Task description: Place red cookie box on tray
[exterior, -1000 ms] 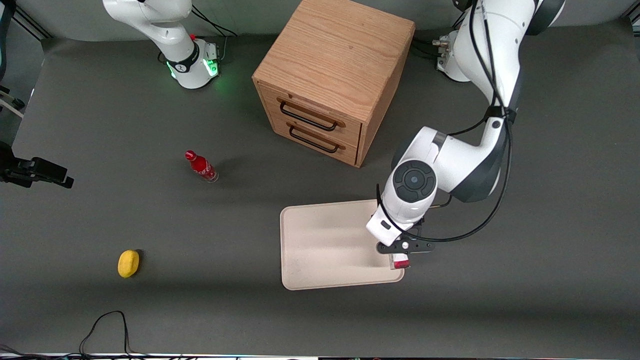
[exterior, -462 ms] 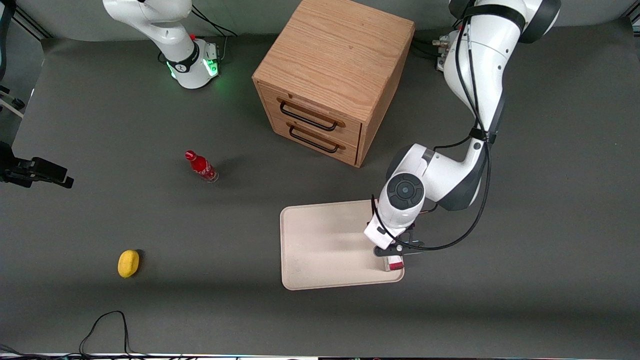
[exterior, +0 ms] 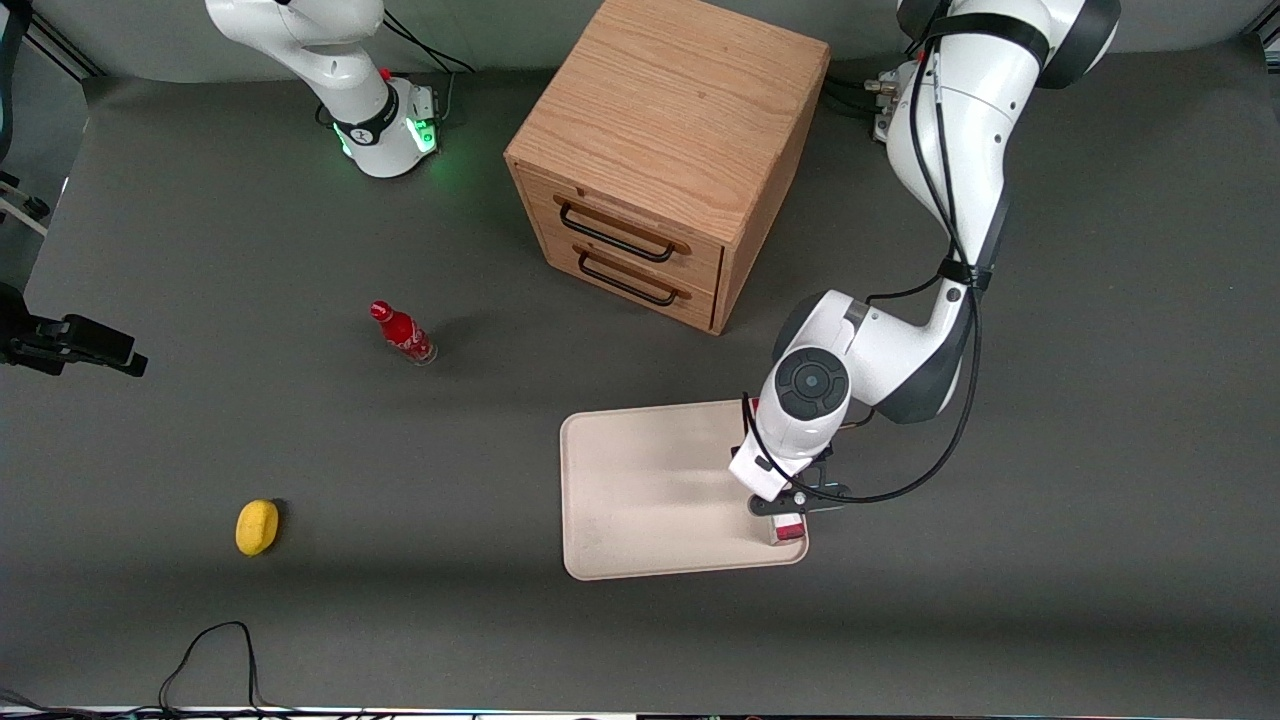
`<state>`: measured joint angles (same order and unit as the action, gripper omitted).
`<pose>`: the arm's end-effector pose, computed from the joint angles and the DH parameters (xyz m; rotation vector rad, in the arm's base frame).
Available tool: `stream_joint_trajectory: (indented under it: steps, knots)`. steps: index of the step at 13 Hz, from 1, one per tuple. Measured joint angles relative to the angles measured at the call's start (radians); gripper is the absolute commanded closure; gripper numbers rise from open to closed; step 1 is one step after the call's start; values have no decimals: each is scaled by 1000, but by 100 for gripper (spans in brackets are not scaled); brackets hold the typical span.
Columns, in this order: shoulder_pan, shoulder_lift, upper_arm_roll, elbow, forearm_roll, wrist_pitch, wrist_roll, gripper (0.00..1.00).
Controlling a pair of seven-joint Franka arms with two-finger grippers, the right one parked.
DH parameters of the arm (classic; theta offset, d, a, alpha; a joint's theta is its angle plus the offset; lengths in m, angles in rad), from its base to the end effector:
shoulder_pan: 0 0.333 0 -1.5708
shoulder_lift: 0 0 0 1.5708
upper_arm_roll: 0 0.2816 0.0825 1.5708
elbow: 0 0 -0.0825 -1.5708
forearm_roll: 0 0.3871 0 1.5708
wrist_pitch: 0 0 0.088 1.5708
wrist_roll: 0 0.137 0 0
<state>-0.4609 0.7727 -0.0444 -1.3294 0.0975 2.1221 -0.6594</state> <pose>0.6378 -0.3387 0.2173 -3.1029 -0.1814 -0.0722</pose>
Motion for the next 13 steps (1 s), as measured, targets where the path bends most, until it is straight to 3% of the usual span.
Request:
stream_joint_trajectory:
  steps: [4,9,13]
  knots:
    - [7,-55,1,13,0,-116,-1,0]
    - [36,-310,12,26,5,-403,17,0]
    - [184,-478,18,-64,5,-464,163,0]
